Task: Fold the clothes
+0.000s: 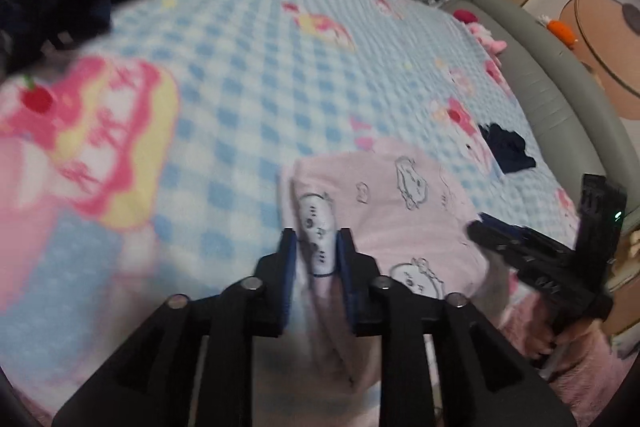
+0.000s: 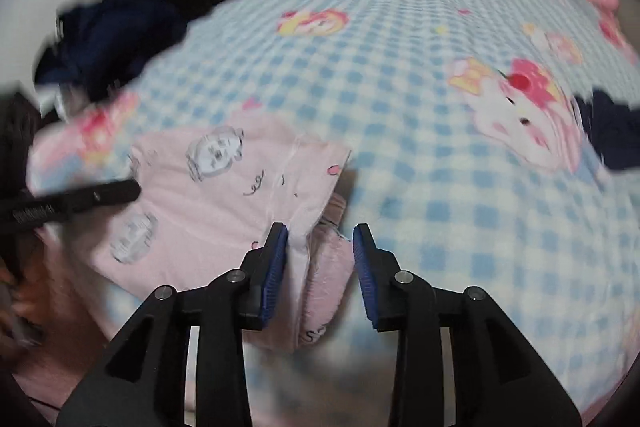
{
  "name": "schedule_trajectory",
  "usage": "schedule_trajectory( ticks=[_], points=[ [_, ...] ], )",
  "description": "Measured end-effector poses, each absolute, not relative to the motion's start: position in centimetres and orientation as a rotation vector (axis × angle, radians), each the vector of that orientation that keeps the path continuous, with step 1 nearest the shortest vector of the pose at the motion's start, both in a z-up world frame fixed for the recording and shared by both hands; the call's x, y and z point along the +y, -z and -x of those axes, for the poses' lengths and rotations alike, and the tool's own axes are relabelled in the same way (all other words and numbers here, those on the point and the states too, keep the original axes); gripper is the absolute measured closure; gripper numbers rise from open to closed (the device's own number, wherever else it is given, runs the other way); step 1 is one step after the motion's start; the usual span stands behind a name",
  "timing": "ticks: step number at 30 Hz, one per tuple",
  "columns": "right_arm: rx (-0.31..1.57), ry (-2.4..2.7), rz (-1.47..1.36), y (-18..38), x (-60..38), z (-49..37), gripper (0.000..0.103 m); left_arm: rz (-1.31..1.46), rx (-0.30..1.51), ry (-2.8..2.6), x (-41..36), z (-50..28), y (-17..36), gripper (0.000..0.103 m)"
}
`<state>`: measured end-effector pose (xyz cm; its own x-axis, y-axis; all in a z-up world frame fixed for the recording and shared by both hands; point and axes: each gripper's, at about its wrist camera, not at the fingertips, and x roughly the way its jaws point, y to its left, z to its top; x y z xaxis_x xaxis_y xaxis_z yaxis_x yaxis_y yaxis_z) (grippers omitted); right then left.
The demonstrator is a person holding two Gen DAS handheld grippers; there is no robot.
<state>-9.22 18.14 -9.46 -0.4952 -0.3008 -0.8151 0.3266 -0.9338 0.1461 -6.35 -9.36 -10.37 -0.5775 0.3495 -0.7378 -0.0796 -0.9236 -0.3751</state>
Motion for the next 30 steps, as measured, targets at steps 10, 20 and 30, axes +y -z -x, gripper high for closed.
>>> schedule_trajectory(
  ticks=[10,20,30],
  points=[
    [0.161,2.322,-1.312,9.5,11.5,5.7,0.068,1.315,-0.322,-2.565,-7.1,4.7,10.8,0.065],
    [0.121,2.344,-1.362,10.0,14.3,5.3,0.092,1.405,-0.457,-2.513,-8.4,4.5,12.8,0.054],
    [0.247,2.310,-1.358,11.4,11.7,5.0,0.072,1.391,-0.517,-2.487,-8.7,4.4,12.9,0.053]
  ],
)
